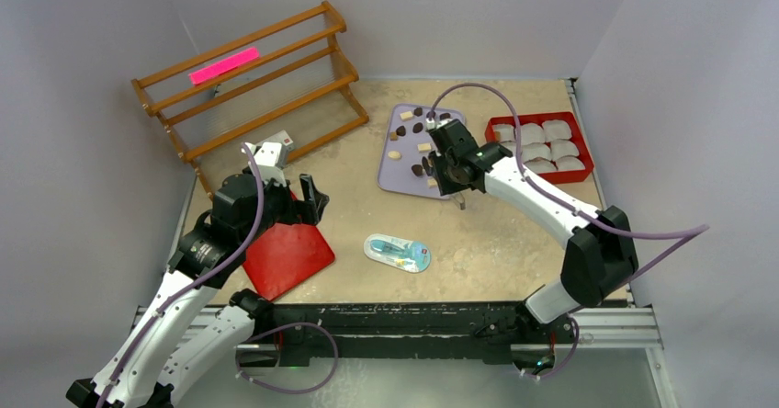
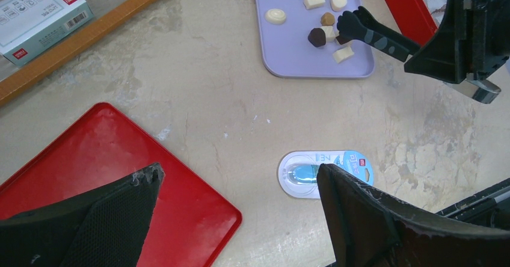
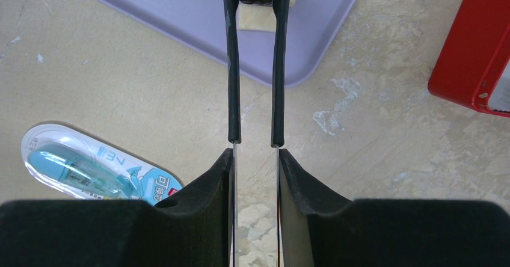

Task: Pack the chocolate

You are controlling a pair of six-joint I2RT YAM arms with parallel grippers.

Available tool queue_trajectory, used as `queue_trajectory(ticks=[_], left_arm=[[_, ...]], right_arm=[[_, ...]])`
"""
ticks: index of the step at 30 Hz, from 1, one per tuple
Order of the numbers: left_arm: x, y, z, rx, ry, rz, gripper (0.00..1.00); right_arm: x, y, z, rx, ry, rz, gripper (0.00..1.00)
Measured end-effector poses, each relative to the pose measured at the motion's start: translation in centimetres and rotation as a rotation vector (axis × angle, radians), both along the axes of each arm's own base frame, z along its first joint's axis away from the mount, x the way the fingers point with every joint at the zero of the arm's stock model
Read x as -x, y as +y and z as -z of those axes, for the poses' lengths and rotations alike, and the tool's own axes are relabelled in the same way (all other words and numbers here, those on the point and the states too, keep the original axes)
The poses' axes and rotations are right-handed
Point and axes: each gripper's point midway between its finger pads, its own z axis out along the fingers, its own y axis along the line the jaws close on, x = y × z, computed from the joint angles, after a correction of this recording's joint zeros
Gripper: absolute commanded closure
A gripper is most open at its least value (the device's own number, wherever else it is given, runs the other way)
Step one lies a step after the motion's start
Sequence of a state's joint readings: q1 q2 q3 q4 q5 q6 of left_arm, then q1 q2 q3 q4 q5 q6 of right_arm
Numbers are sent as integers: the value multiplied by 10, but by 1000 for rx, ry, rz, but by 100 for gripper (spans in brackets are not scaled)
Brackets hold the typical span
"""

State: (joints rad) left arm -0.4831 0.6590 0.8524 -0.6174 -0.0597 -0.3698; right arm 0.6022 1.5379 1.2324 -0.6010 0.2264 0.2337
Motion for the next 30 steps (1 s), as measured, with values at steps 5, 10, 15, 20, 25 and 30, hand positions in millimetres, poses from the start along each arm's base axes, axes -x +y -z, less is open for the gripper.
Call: queue_trajectory(ticks=[5,10,15,20,25,30], left_arm=[[0,0,0,0,0,0,0],[0,0,0,0,0,0,0],[0,0,0,0,0,0,0],[0,0,0,0,0,0,0],[0,0,0,-1,1,0,0],[0,0,1,-1,2,0,0]], right_arm=[[-2,-3,-19,-4,-41,5,74],[-16,-12,-41,6,-95,36,75],[-39,-49,-57,11,-141,138,76],[-58,-104,-69,14,-180,284,75],[-73,-151,-71,15,-208,414,75],[-89,-186,-57,12,-192,505,75]])
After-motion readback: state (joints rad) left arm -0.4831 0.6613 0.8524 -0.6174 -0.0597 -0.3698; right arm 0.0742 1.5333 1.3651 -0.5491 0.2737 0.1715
